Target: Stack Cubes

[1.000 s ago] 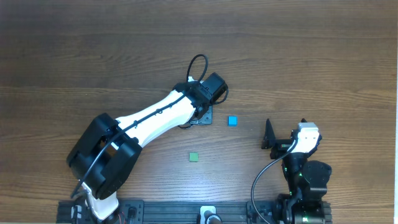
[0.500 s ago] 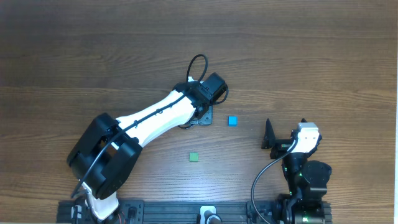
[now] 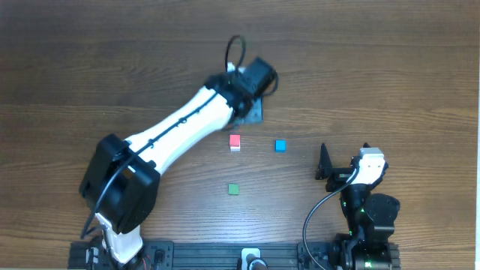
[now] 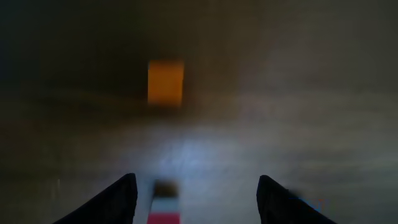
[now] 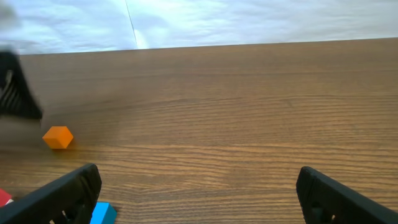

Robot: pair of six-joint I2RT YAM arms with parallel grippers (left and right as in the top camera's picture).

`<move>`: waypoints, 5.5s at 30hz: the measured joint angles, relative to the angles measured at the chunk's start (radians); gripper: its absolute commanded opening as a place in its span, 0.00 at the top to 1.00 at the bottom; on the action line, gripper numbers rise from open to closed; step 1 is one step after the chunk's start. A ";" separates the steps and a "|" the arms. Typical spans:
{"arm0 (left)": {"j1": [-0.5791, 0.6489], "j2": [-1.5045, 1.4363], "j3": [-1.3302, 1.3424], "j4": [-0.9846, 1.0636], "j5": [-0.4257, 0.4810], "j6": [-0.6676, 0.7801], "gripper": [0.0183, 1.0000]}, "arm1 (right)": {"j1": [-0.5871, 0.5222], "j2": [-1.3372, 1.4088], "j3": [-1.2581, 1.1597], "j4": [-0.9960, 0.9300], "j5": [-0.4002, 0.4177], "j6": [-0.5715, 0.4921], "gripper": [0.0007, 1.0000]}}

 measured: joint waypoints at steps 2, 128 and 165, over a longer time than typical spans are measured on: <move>0.028 0.022 0.042 0.012 0.000 0.005 0.39 | 0.000 0.000 0.000 0.000 0.000 0.000 0.01; -0.093 -0.122 -0.206 -0.076 0.008 -0.066 0.91 | 0.000 0.000 0.000 0.000 0.000 0.000 0.01; -0.044 -0.080 -0.206 0.006 -0.013 -0.091 0.00 | 0.000 0.000 0.000 0.000 0.000 0.000 0.01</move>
